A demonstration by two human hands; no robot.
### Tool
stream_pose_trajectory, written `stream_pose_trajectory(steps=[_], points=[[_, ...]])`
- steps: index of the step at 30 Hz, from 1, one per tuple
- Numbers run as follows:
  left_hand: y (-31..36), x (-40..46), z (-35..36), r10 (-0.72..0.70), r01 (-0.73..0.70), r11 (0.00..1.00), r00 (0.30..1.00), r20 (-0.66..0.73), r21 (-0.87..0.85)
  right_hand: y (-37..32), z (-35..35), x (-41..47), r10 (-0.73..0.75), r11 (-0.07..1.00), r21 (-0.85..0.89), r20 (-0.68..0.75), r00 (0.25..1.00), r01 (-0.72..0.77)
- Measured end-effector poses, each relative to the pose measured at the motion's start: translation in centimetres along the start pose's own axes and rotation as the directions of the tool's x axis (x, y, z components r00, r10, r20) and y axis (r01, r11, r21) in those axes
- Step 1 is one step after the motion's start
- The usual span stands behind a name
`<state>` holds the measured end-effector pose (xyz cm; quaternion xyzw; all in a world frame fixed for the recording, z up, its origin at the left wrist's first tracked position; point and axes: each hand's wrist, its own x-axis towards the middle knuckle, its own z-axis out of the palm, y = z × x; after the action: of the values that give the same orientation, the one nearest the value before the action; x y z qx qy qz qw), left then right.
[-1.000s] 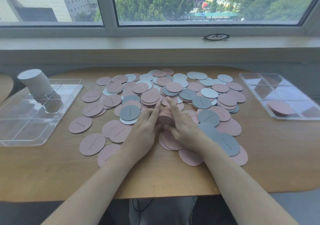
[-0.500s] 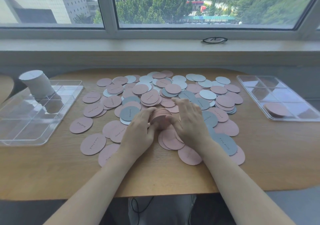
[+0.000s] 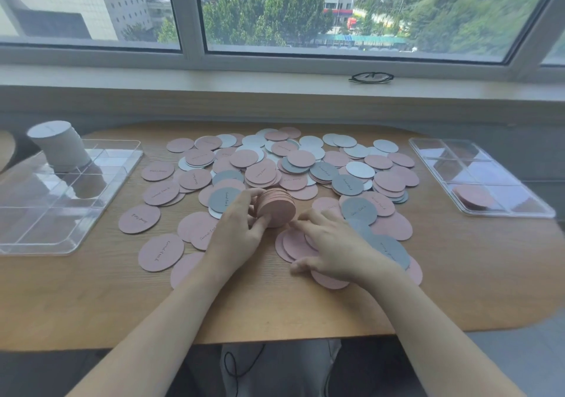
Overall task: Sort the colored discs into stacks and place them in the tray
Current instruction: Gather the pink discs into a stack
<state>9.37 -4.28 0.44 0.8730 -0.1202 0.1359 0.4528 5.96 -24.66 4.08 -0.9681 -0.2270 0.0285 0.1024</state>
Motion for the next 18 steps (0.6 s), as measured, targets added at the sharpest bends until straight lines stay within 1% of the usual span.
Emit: stream_pose_trajectory(steps=[3, 5, 8, 12, 13, 15, 18], points=[[-0.2, 0.1, -0.1, -0.022, 0.022, 0.999, 1.000, 0.004, -0.028, -0.1, -0.7, 0.4, -0.040, 0.999, 0.024, 0.042, 0.998, 0.039], [-0.3, 0.1, -0.1, -0.036, 0.036, 0.998, 0.999, 0.008, -0.044, -0.1, -0.9, 0.4, -0.066, 0.998, 0.018, 0.025, 0.998, 0.066], [-0.3, 0.1, -0.2, -0.039, 0.040, 0.998, 0.999, 0.013, -0.057, -0.1, -0.5, 0.0, -0.095, 0.993, -0.075, -0.048, 0.994, 0.091], [-0.1, 0.1, -0.3, -0.041, 0.042, 0.997, 0.999, 0.015, -0.064, -0.1, 0.5, 0.2, -0.146, 0.968, -0.220, -0.097, 0.984, 0.122], [-0.2, 0.1, -0.3, -0.040, 0.041, 0.997, 0.999, 0.013, -0.064, 0.0, 0.8, 0.1, -0.178, 0.965, -0.220, -0.155, 0.972, 0.142], [-0.1, 0.1, -0.3, -0.038, 0.039, 0.997, 0.999, 0.013, -0.066, 0.3, 1.4, -0.2, -0.220, 0.972, -0.154, -0.316, 0.923, 0.179], [-0.2, 0.1, -0.4, -0.040, 0.041, 0.997, 0.999, 0.019, -0.071, 0.4, 1.9, -0.5, -0.212, 0.977, -0.106, -0.485, 0.848, 0.183]])
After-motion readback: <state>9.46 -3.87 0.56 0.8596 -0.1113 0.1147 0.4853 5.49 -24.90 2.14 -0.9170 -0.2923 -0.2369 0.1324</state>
